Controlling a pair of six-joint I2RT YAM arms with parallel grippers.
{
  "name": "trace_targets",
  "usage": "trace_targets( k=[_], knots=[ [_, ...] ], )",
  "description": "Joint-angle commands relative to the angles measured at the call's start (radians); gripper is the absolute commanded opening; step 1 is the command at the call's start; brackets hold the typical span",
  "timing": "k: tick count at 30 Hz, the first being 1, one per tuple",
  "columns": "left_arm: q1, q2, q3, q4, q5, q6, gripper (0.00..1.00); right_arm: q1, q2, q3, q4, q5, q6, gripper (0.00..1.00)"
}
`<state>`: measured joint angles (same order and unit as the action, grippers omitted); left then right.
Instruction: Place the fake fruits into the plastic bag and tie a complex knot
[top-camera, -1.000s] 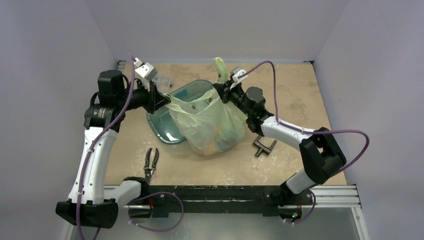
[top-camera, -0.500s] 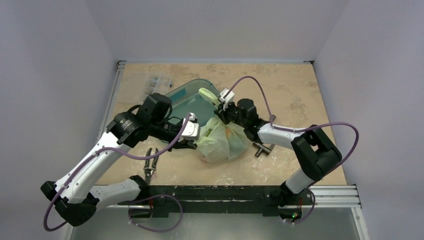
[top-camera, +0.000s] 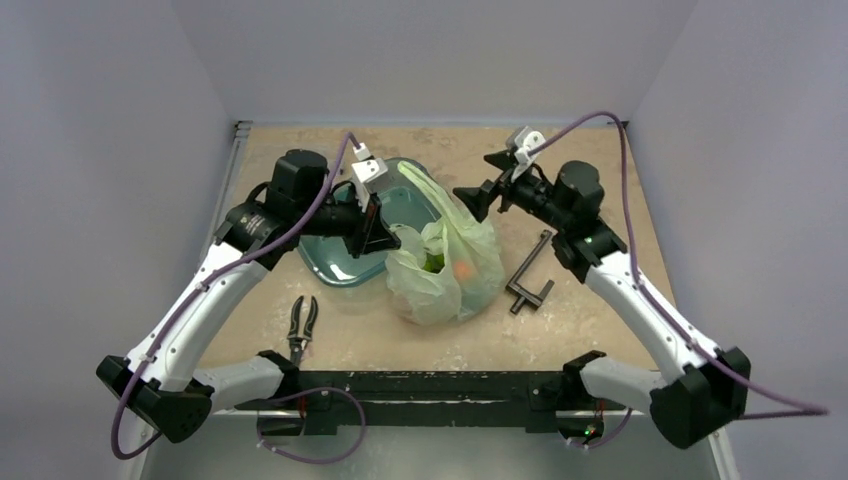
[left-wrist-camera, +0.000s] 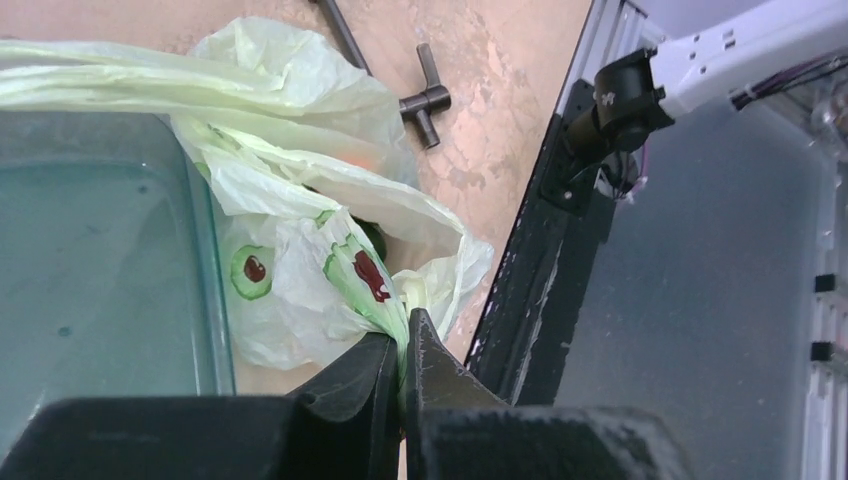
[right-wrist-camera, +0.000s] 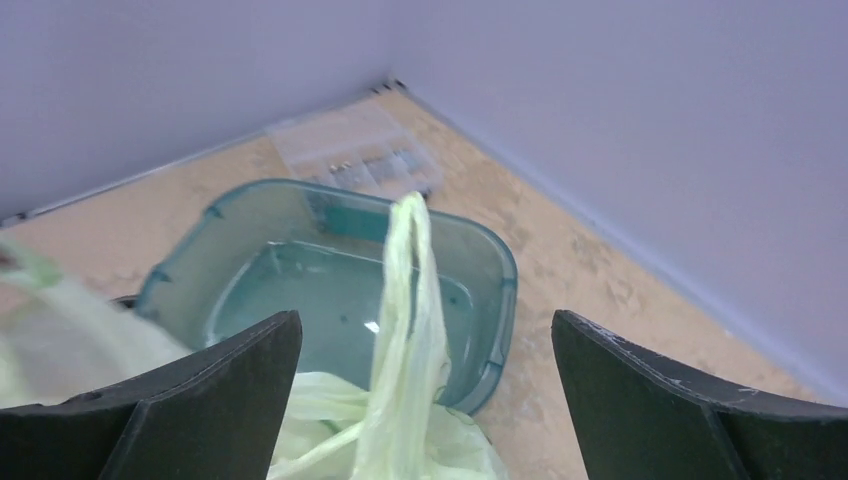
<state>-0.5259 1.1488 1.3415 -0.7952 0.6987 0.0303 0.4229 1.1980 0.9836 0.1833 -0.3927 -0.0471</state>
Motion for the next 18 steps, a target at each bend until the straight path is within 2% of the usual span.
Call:
trace_targets(
  k=[1,2,4,7,10,13,18],
  knots=[
    [0.001,-0.018,-0.016,0.115,0.009,-0.206,0.00,0.007,-0.174,-0.017,-0.140,-0.205,-0.061,0.95],
    [0.001,-0.022,-0.021,0.126,0.008,-0.223,0.00,0.014,-0.204,-0.033,-0.131,-0.254,-0.056,0.96],
    [0.000,-0.028,-0.027,0.143,-0.005,-0.251,0.00,0.079,-0.249,-0.072,-0.073,-0.253,-0.017,0.96],
    [0.000,-0.030,-0.027,0.165,-0.015,-0.282,0.00,0.260,-0.255,-0.145,0.048,-0.120,-0.036,0.98],
    [0.001,-0.027,-0.031,0.176,0.000,-0.312,0.00,0.368,-0.208,-0.210,0.229,0.011,-0.009,0.99],
    [0.001,-0.030,-0.044,0.190,0.018,-0.325,0.00,0.417,-0.156,-0.257,0.379,0.122,-0.028,0.99],
    [0.001,-0.041,-0.061,0.240,0.095,-0.326,0.00,0.456,-0.032,-0.290,0.573,0.219,-0.046,0.99]
  ],
)
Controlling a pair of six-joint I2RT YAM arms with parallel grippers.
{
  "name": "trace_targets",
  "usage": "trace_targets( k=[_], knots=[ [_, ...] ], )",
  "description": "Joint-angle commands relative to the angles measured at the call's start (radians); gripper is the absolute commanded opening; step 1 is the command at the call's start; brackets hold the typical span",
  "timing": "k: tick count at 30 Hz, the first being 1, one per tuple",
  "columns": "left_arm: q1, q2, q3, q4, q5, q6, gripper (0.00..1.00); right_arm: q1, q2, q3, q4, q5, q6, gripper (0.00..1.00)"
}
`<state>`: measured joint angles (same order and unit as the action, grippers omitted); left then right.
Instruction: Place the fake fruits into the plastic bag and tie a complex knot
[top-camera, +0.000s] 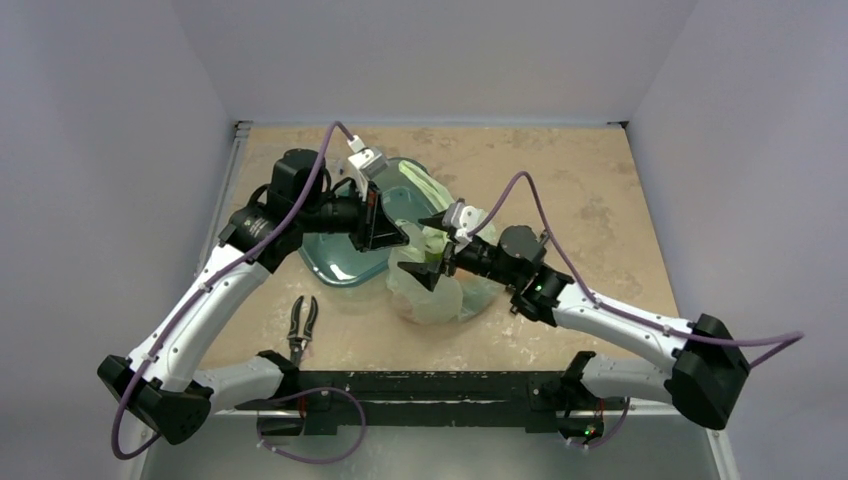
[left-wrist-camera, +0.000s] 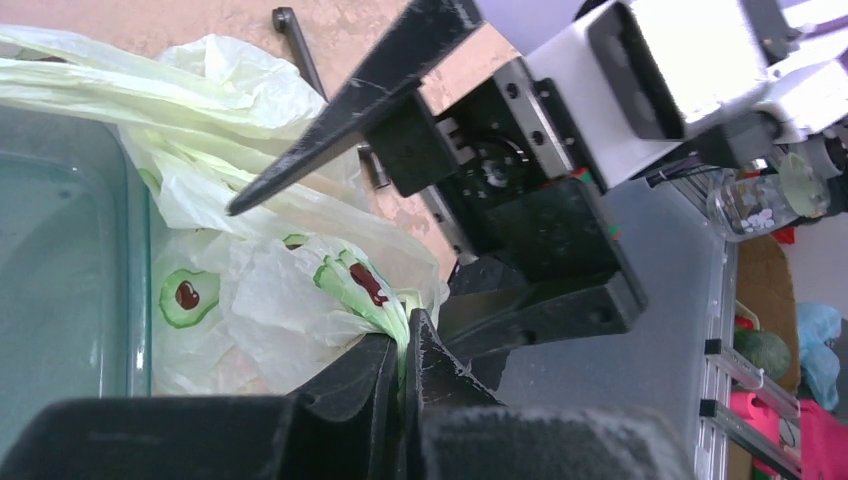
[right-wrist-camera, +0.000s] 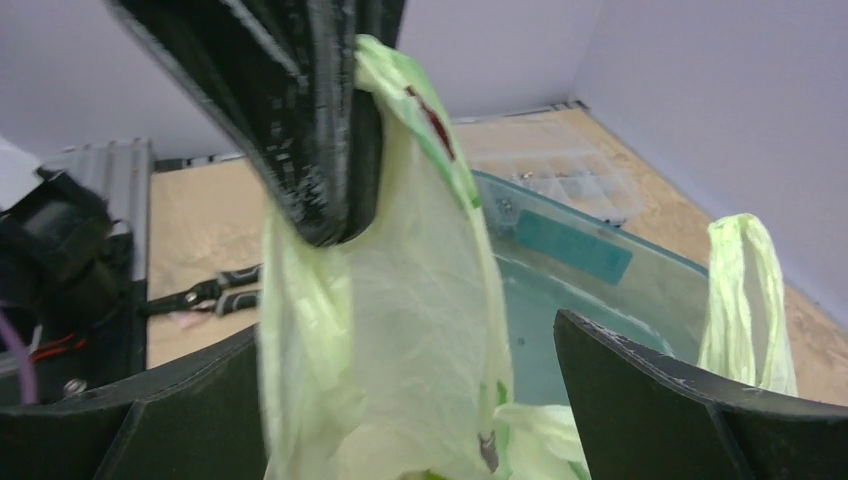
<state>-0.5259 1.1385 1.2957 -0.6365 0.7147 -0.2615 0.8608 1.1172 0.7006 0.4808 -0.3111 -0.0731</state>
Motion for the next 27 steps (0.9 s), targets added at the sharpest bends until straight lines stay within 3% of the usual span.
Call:
trace_targets(
  k=[1,3,7,13,14,15,17,20,24,27],
  knots=[
    [-0.001,-0.035,-0.020,0.097,0.099,-0.036,0.00,0.018,0.077,-0.015,0.318,0.155,-0.026,0.97],
    [-0.001,-0.038,-0.018,0.108,0.131,-0.037,0.00,0.018,0.139,-0.027,0.385,0.138,-0.051,0.88],
    [0.001,-0.036,0.016,0.124,0.175,-0.056,0.00,0.018,0.199,-0.092,0.463,0.040,-0.101,0.55],
    [0.002,-0.001,0.136,0.000,0.042,0.007,0.00,0.018,0.191,-0.224,0.473,-0.045,-0.167,0.02],
    [0.003,0.006,0.147,-0.030,0.026,0.027,0.00,0.018,0.181,-0.228,0.470,-0.048,-0.167,0.00],
    [0.011,0.010,0.157,-0.056,0.029,0.057,0.12,0.018,0.169,-0.226,0.455,-0.046,-0.168,0.00],
    [0.034,-0.006,0.169,-0.095,0.043,0.135,0.45,0.018,0.138,-0.195,0.394,-0.049,-0.165,0.00],
    [0.053,-0.072,0.184,-0.140,0.053,0.386,0.74,0.018,0.111,-0.166,0.346,-0.054,-0.153,0.00],
    [0.046,-0.170,0.149,-0.224,0.082,0.904,0.90,0.018,0.091,-0.155,0.330,-0.059,-0.129,0.00],
    [-0.054,-0.172,0.146,-0.331,-0.031,1.240,0.92,0.018,0.082,-0.152,0.319,-0.068,-0.121,0.00]
  ],
)
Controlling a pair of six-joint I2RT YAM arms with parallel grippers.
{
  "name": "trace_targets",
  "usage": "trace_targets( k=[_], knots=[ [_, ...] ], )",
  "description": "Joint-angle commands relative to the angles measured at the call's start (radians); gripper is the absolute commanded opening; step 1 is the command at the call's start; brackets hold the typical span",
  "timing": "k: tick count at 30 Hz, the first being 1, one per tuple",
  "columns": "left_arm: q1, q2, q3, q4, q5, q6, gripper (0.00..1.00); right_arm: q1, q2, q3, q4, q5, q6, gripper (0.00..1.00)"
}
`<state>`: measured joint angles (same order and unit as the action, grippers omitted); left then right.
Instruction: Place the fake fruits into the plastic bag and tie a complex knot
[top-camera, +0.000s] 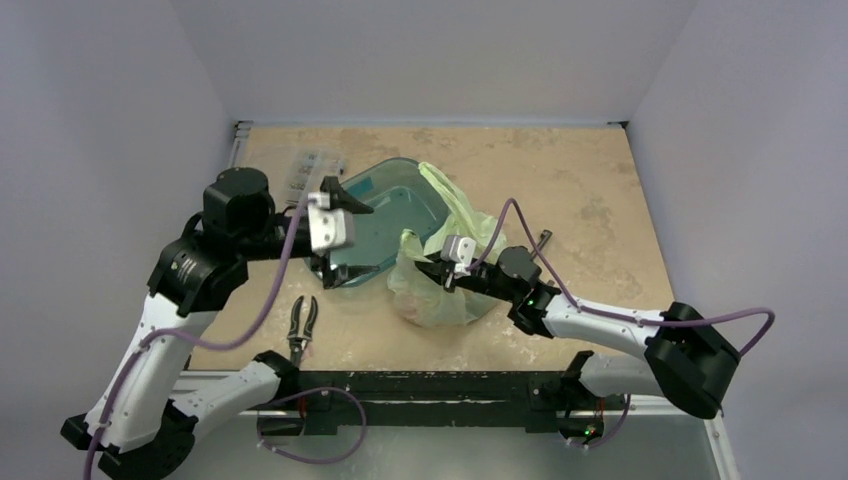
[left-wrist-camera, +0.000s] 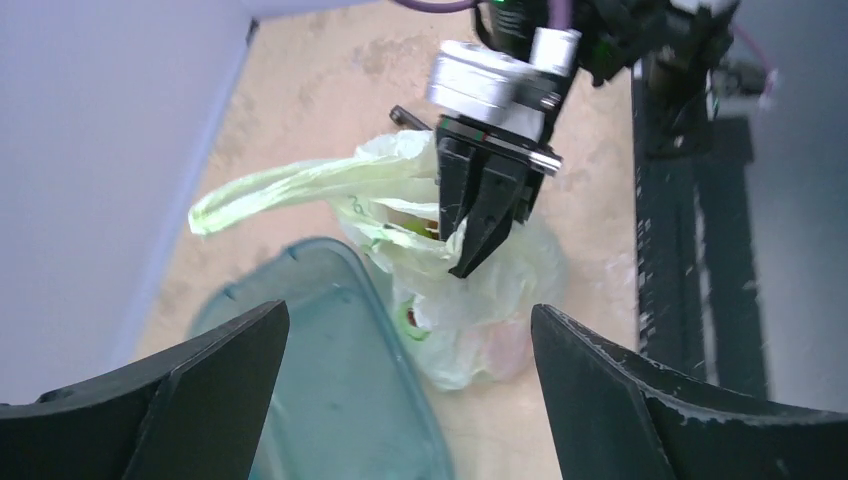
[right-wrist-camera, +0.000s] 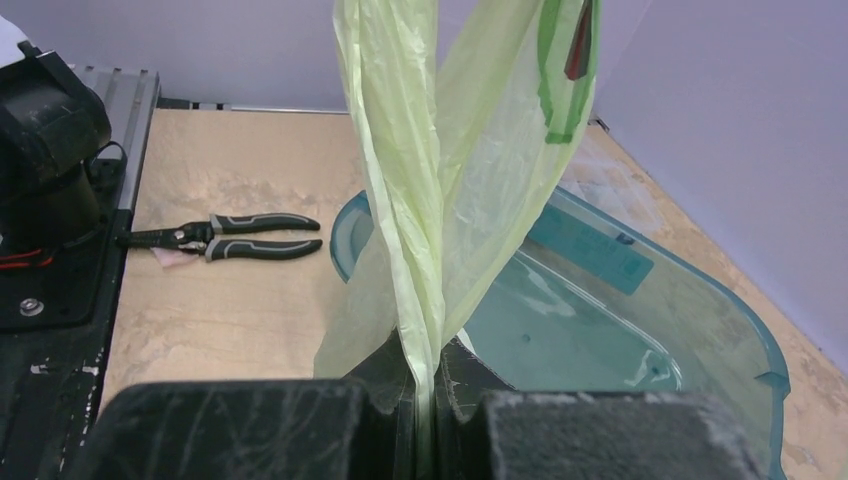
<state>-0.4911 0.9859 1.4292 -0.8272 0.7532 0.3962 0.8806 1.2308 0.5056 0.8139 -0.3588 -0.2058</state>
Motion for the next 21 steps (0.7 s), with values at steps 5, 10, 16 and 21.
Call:
trace_targets(
  k=[5,10,16,21],
  knots=[
    [-0.212,0.015,-0.008,-0.122,-0.193,0.891,0.92,-0.002,-0.026,0.067,-0.039,-0.028,0.021,0.00],
    [-0.276,0.080,-0.001,-0.080,-0.279,1.026,0.88,-0.002,-0.024,0.091,-0.063,-0.044,0.018,0.00],
    [-0.299,0.150,0.023,-0.105,-0.331,1.101,0.33,-0.002,-0.024,0.119,-0.087,-0.057,0.013,0.05],
    [-0.300,0.175,0.093,-0.188,-0.311,0.970,0.00,-0.017,-0.119,0.134,-0.221,0.010,0.028,0.58]
  ],
)
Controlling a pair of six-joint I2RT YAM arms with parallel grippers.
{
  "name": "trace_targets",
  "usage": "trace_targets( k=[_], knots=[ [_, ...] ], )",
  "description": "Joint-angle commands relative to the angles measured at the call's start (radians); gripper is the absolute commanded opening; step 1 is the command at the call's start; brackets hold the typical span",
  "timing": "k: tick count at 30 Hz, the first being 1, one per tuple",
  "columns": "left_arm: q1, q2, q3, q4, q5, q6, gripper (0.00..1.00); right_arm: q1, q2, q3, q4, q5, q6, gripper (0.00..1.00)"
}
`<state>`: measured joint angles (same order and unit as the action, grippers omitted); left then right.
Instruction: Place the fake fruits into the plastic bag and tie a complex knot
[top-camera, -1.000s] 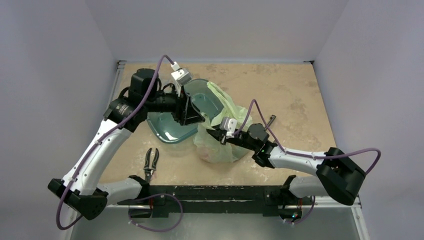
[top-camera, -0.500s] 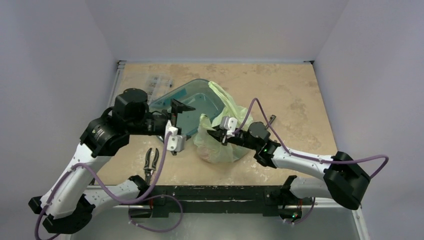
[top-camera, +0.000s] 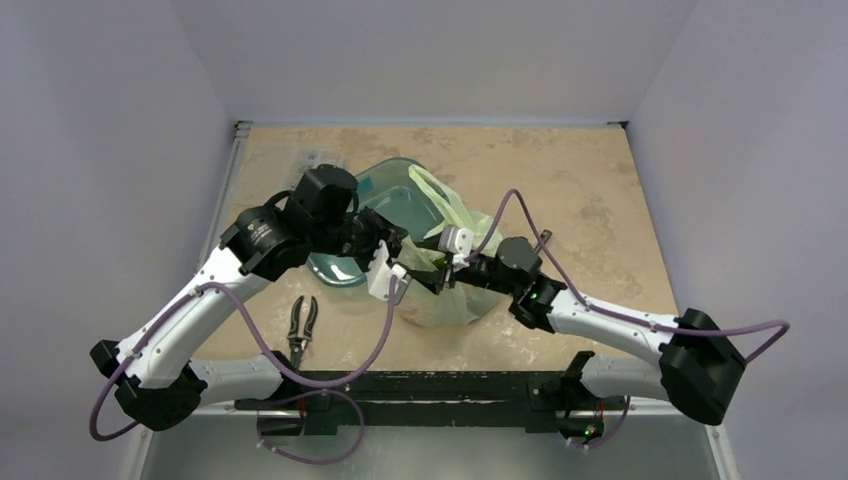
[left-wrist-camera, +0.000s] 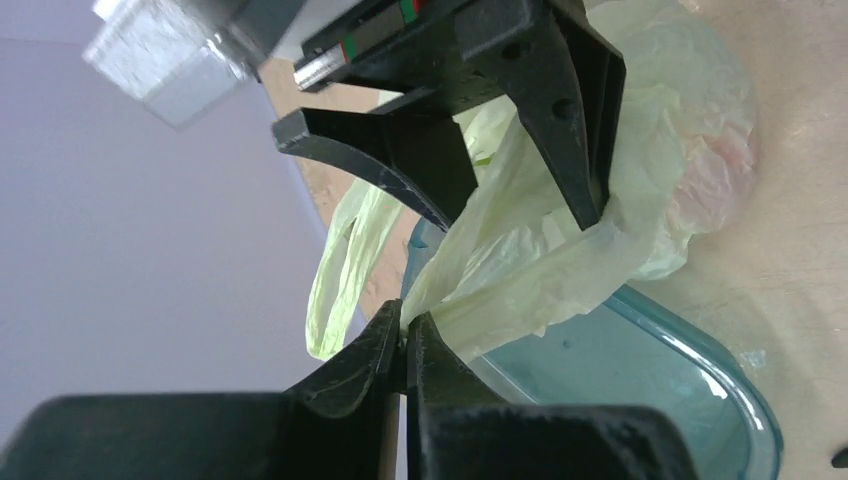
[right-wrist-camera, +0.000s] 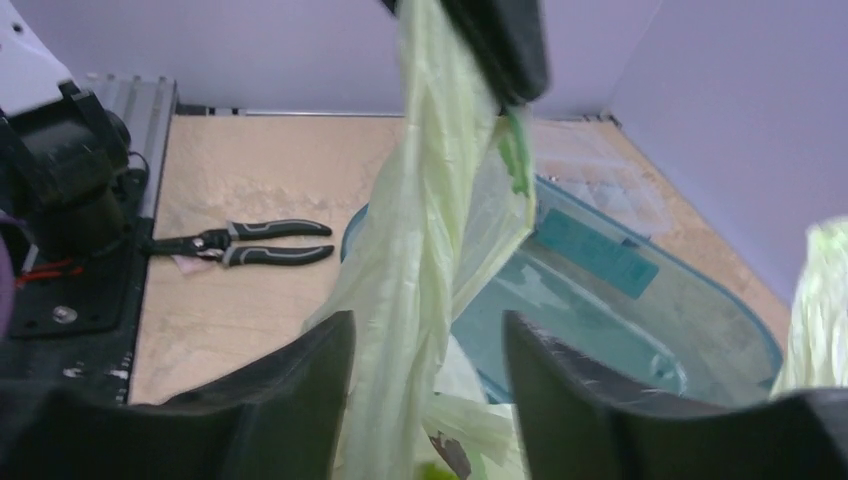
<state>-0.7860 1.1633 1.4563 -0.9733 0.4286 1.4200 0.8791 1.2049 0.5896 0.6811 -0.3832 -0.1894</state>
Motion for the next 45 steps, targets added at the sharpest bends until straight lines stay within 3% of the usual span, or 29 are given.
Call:
trace_targets(
  k=[1,5,8,11,16,17,22,25,28,30,33,34,36,38,40,44,45],
  knots=[
    [-0.005,-0.003,0.066,-0.045,0.022,-0.099,0.00,-0.021,-0.126,0.049,-0.122,0.037,0.021,0.71],
    [-0.004,0.001,0.065,-0.007,0.036,-0.267,0.00,-0.029,-0.239,0.045,-0.193,0.056,0.076,0.89],
    [-0.004,0.013,0.074,0.040,0.034,-0.411,0.00,-0.026,-0.206,0.054,-0.133,0.076,0.198,0.99],
    [-0.005,0.031,0.087,0.072,0.034,-0.551,0.00,0.002,-0.108,0.063,0.018,0.131,0.291,0.99],
    [-0.002,0.054,0.104,0.163,-0.015,-0.801,0.00,0.042,0.066,0.091,0.247,0.184,0.312,0.99],
    [0.000,0.057,0.110,0.179,-0.021,-0.853,0.00,0.049,0.100,0.095,0.274,0.202,0.313,0.94],
    [0.083,0.031,0.111,0.272,0.110,-1.149,0.00,0.050,0.218,0.036,0.372,0.237,0.270,0.43],
    [0.174,0.017,0.088,0.357,0.245,-1.371,0.00,0.050,0.264,-0.026,0.396,0.194,0.204,0.28],
    [0.215,0.008,0.069,0.389,0.318,-1.445,0.00,0.049,0.310,-0.074,0.415,0.162,0.141,0.17],
    [0.228,-0.006,0.043,0.405,0.346,-1.461,0.00,0.049,0.328,-0.092,0.407,0.139,0.113,0.14],
    [0.259,-0.016,0.019,0.425,0.406,-1.492,0.00,0.049,0.345,-0.115,0.388,0.117,0.093,0.16],
    [0.264,-0.017,0.015,0.424,0.417,-1.492,0.00,0.049,0.348,-0.120,0.374,0.115,0.090,0.21],
    [0.273,-0.020,0.011,0.416,0.429,-1.476,0.00,0.049,0.348,-0.130,0.347,0.103,0.087,0.42],
    [0.274,-0.018,0.015,0.401,0.447,-1.438,0.00,0.049,0.346,-0.138,0.340,0.095,0.092,0.44],
    [0.275,-0.016,0.019,0.401,0.451,-1.425,0.00,0.049,0.351,-0.140,0.336,0.102,0.108,0.37],
    [0.275,-0.010,0.032,0.407,0.473,-1.401,0.00,0.047,0.363,-0.143,0.331,0.105,0.113,0.04],
    [0.276,-0.009,0.035,0.412,0.476,-1.400,0.00,0.047,0.369,-0.139,0.325,0.104,0.113,0.00]
  ],
)
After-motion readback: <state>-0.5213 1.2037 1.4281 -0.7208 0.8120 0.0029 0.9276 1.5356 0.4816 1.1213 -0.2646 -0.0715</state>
